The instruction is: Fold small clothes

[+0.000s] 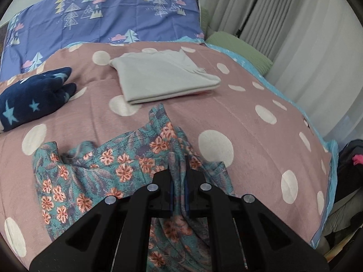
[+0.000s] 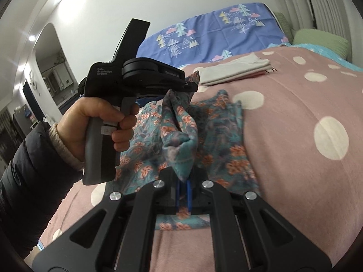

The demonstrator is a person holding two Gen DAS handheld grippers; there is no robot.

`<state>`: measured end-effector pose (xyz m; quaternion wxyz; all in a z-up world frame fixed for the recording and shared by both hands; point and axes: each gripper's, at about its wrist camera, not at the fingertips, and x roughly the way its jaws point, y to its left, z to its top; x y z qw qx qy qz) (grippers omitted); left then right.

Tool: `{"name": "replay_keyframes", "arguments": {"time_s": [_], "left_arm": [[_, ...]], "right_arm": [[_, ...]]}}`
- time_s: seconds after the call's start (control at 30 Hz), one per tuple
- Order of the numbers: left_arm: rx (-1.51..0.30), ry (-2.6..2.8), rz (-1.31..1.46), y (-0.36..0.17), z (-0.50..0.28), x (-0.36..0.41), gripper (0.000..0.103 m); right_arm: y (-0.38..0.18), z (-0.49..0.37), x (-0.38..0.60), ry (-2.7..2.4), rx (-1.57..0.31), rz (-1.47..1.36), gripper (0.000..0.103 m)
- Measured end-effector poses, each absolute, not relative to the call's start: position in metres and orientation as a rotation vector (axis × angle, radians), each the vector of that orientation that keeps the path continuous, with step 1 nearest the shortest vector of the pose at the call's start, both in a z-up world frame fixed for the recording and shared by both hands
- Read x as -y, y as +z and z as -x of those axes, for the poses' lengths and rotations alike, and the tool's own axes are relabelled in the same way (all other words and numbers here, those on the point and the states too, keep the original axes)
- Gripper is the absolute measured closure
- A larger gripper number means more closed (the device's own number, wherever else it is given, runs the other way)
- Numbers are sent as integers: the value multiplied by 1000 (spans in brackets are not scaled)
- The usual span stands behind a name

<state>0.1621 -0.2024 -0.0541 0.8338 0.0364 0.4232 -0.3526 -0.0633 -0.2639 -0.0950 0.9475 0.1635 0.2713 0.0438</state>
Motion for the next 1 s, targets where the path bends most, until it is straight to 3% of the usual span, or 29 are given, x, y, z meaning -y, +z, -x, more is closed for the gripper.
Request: {"name": "replay_keyframes", "arguments": {"time_s": [0.3,0.33,0.37,0.57,0.73,0.8,1.0], "left_arm": [[-910,-668,-269,-76,-156,248,94],[-909,-661,-286,-77,-155,251,88],[-906,-659,-284,-75,-154,252,75],[-705,-679,-227,-19,-110,218,35],[-632,-662,-262,-9,-57,159,28],[-639,-662,-269,-18,-30,127,23],[-690,-612,-368,-63,38,66,21]], "right_arm": [[-110,63,289,73,-590,-421,99],[-113,62,292,80,-602,-443,99],[-116,62,296,86,-610,-461,99],[-130,62,311,152,-668,-583,99],[-129,64,313,167,-670,-591,99],[-128,66,315,173,-672,-602,98],[-122,67,317,181,-677,-622,98]]}}
